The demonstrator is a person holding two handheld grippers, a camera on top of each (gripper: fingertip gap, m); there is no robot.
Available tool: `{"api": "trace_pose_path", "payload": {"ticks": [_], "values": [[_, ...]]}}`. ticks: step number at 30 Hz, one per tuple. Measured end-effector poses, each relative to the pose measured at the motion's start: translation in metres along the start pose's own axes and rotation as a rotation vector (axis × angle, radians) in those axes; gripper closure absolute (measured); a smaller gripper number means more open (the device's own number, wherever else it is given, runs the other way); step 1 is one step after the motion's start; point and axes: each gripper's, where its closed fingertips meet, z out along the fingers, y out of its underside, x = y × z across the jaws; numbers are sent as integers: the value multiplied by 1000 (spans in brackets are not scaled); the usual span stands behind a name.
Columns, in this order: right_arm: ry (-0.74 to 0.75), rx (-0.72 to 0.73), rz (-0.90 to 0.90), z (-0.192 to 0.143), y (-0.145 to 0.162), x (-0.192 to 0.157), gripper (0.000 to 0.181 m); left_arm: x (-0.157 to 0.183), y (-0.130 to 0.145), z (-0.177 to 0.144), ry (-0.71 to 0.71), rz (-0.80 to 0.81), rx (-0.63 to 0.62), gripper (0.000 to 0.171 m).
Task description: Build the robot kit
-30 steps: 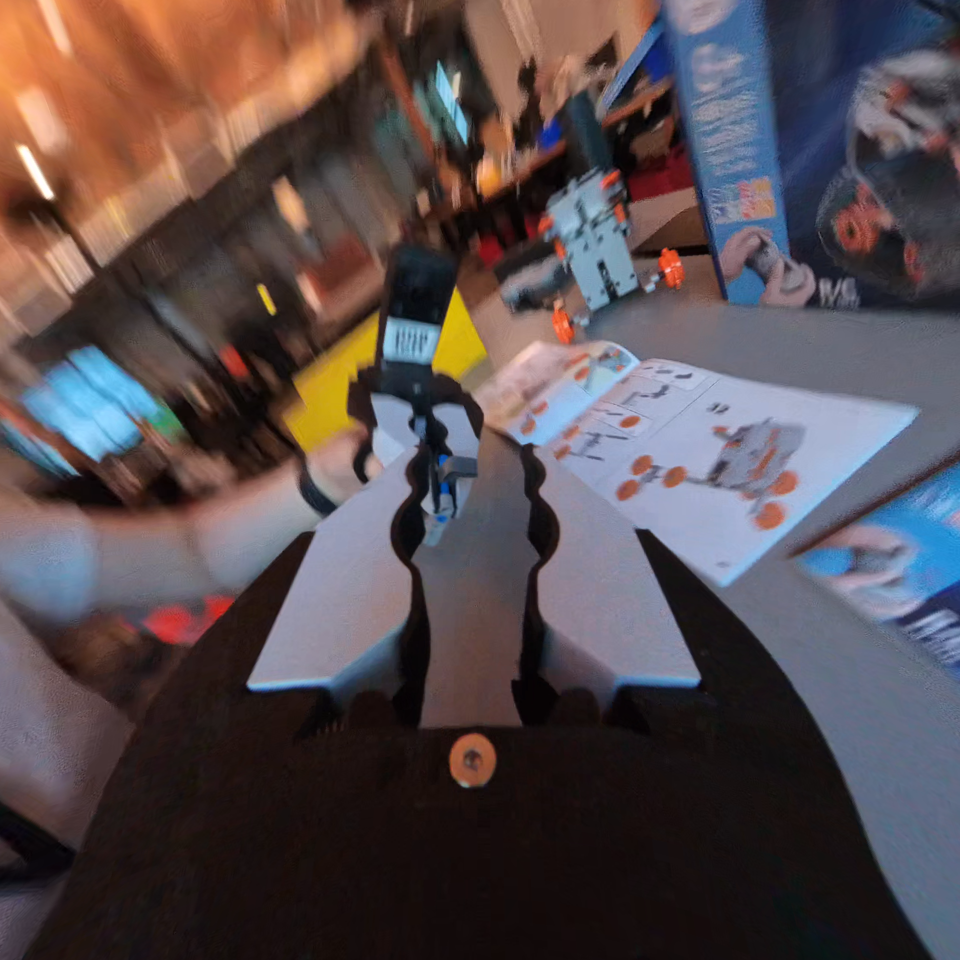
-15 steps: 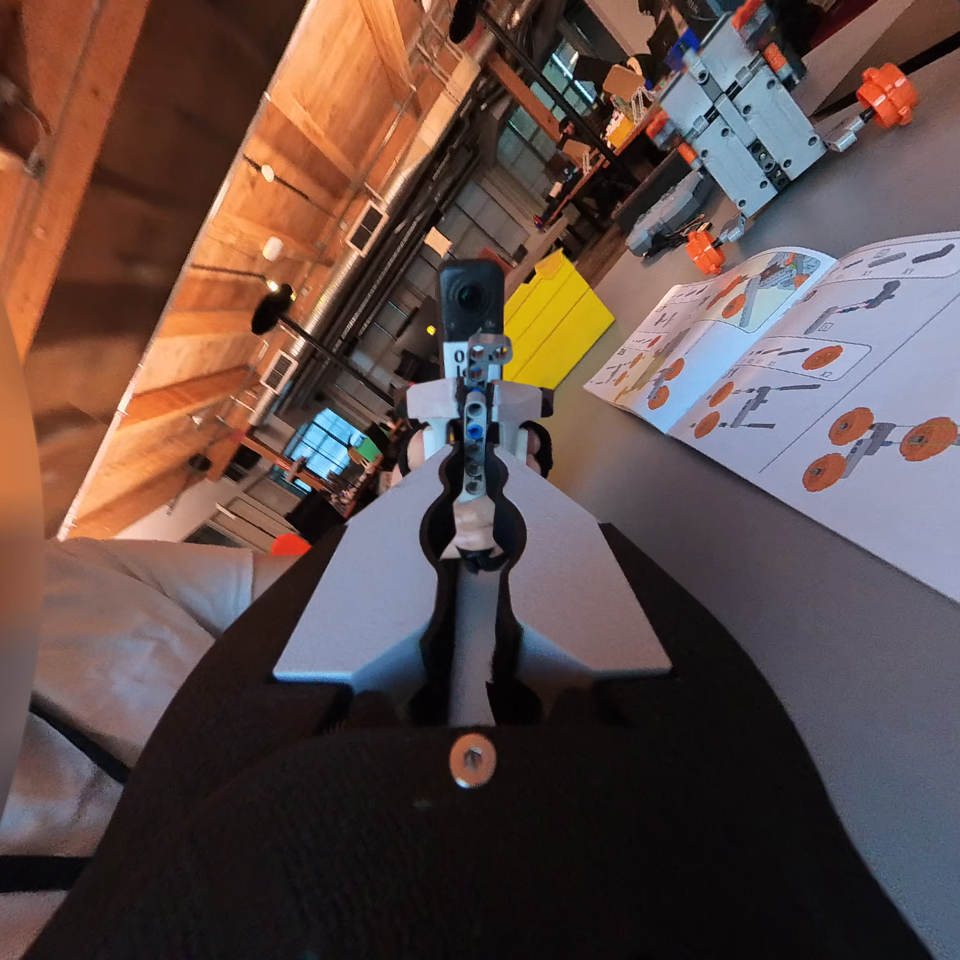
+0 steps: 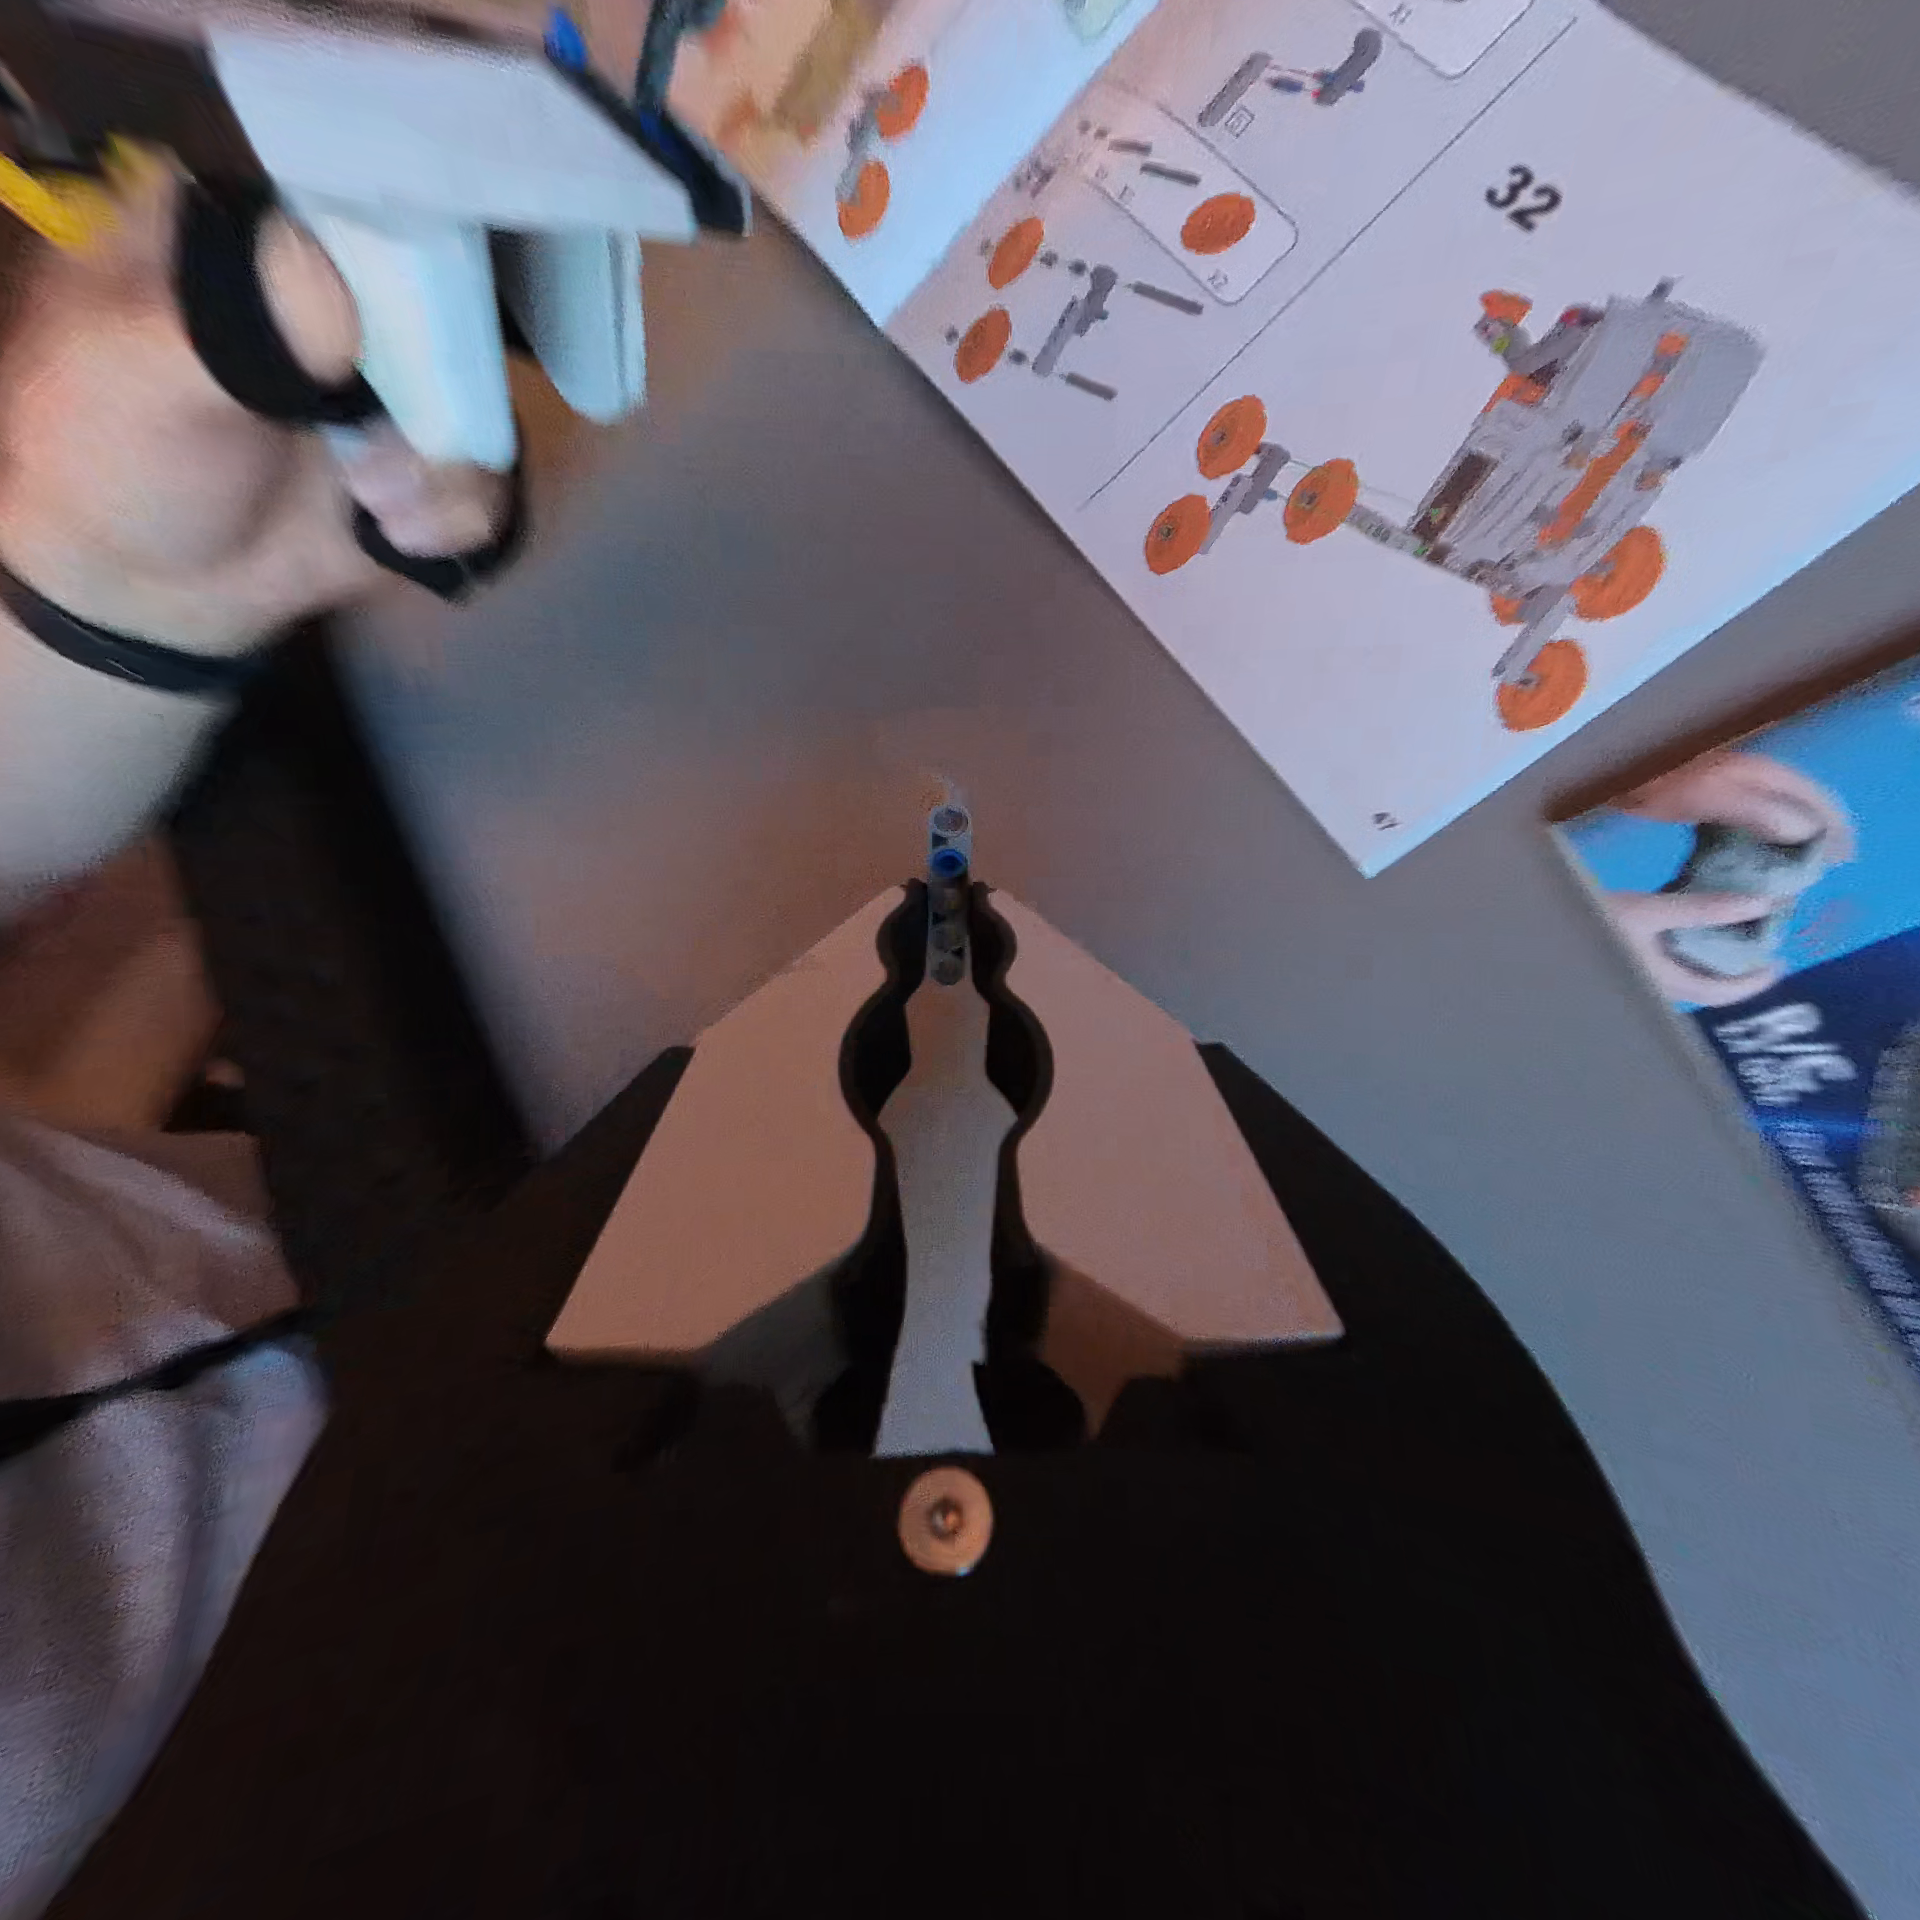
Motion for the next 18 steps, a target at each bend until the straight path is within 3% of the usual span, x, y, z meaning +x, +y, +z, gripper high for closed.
{"api": "trace_pose_path", "payload": {"ticks": [3,5,8,13,18], "values": [[212,-154,-170,2,7,16,175,-9,-4,-8,-56,30,-15,168],[258,-161,-223,9,8,18,175,-13,-4,-13,-86,31,-17,168],[220,-142,-226,22,14,14,175,-20,2,-13,-127,34,-30,168],[123,-34,-181,28,13,6,172,-8,-1,-10,-7,-98,22,168],[14,67,-180,18,5,-2,135,-5,-9,-14,26,-119,59,168]]}}
